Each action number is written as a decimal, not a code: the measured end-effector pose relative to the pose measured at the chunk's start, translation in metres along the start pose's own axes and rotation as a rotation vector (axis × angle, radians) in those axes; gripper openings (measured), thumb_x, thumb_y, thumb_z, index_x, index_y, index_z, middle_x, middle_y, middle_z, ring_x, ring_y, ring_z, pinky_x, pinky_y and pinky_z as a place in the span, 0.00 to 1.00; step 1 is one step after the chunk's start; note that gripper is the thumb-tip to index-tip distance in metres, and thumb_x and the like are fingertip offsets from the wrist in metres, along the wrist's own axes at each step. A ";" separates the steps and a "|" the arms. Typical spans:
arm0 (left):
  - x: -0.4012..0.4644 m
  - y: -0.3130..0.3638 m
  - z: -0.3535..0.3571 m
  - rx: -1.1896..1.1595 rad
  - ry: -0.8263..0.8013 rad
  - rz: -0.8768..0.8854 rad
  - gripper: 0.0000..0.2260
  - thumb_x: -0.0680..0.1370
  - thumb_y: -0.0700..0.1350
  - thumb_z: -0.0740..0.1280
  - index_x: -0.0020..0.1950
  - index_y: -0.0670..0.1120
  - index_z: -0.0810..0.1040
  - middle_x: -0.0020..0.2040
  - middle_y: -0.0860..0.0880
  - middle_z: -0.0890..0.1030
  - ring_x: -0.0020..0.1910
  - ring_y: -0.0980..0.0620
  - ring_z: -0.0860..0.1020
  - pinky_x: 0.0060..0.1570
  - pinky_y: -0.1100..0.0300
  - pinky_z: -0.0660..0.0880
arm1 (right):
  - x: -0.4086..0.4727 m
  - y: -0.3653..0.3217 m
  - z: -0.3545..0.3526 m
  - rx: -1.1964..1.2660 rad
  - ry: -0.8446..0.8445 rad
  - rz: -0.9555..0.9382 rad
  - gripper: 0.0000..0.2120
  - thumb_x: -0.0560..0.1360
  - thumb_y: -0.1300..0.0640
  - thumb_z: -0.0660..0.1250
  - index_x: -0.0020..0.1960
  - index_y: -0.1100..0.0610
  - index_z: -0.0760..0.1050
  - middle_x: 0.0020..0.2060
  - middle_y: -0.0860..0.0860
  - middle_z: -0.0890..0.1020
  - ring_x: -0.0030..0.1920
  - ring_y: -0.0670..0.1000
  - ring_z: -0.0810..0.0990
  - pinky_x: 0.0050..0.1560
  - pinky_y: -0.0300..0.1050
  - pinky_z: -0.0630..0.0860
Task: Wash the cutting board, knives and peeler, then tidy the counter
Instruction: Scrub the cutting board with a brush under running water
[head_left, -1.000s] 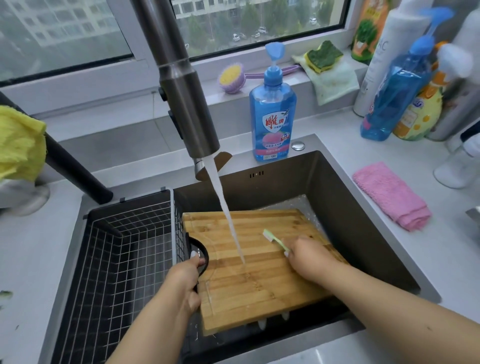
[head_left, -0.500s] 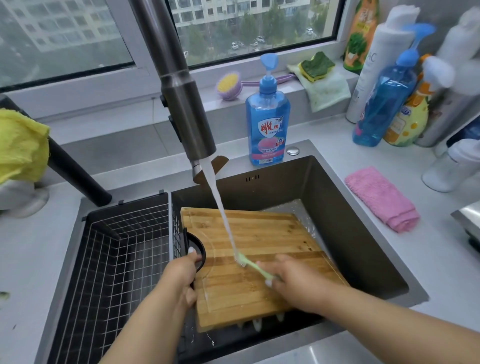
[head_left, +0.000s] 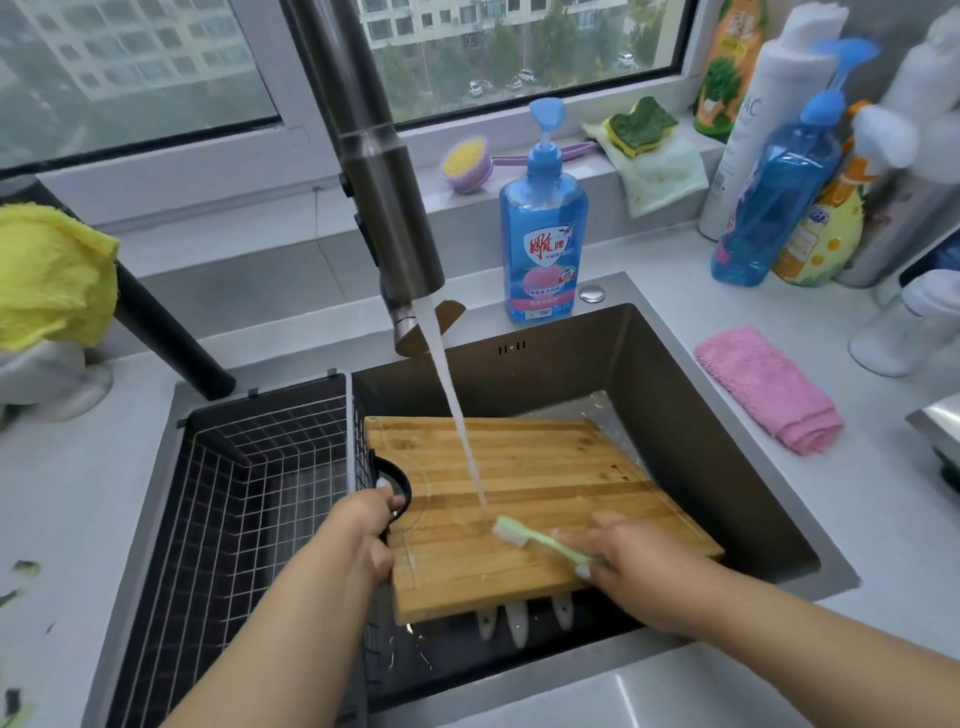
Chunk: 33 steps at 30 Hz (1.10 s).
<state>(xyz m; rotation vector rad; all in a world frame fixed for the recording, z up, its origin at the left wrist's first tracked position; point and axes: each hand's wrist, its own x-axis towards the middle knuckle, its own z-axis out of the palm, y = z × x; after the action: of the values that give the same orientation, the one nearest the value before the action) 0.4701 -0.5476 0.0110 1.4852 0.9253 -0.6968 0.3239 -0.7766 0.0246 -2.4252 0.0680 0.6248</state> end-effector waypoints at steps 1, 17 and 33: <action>0.000 0.000 0.000 -0.002 0.004 -0.009 0.15 0.82 0.47 0.59 0.39 0.41 0.74 0.52 0.38 0.79 0.47 0.40 0.79 0.47 0.41 0.78 | 0.002 0.004 -0.002 0.008 0.039 0.069 0.17 0.81 0.48 0.57 0.69 0.40 0.69 0.59 0.43 0.73 0.54 0.46 0.76 0.56 0.40 0.74; -0.010 0.003 0.005 0.016 -0.066 -0.047 0.18 0.84 0.49 0.56 0.37 0.42 0.71 0.39 0.41 0.78 0.36 0.43 0.77 0.34 0.45 0.73 | -0.030 0.005 0.001 -0.226 0.029 0.207 0.21 0.81 0.53 0.58 0.73 0.42 0.63 0.46 0.44 0.67 0.44 0.48 0.73 0.42 0.43 0.71; -0.020 -0.003 0.012 0.016 -0.033 0.022 0.15 0.84 0.50 0.56 0.43 0.42 0.72 0.39 0.41 0.78 0.35 0.43 0.78 0.24 0.49 0.77 | 0.062 0.031 -0.016 -0.133 0.124 0.522 0.08 0.79 0.56 0.58 0.50 0.55 0.76 0.46 0.51 0.79 0.44 0.50 0.79 0.41 0.42 0.75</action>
<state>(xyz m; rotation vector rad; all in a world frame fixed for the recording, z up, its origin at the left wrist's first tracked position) 0.4588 -0.5629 0.0252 1.4914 0.8789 -0.7128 0.3793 -0.8046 -0.0098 -2.5830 0.7505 0.7187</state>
